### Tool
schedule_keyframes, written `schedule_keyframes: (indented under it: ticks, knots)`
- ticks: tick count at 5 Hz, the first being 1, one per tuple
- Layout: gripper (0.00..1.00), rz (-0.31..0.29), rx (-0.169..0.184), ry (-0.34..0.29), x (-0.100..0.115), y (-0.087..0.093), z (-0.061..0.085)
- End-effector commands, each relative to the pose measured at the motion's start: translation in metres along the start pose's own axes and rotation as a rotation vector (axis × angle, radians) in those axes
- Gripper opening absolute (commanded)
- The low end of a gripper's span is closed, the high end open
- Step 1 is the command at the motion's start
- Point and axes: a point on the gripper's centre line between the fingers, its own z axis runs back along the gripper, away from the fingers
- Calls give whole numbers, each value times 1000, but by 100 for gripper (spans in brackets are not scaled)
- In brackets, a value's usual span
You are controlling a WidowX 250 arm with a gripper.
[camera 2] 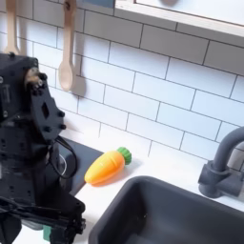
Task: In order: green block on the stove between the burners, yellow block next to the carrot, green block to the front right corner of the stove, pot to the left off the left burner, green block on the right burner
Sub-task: 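Put the green block on the stove between the burners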
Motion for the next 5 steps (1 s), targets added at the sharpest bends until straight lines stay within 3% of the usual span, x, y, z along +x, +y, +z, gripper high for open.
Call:
schedule_keyframes:
  ticks: [1, 3, 5]
  knots:
    - [100, -32, 23, -105, 24, 3, -17]
    - [100, -14, 48, -110, 34, 9, -25]
    - [100, -10, 49, -97, 45, 9, -26]
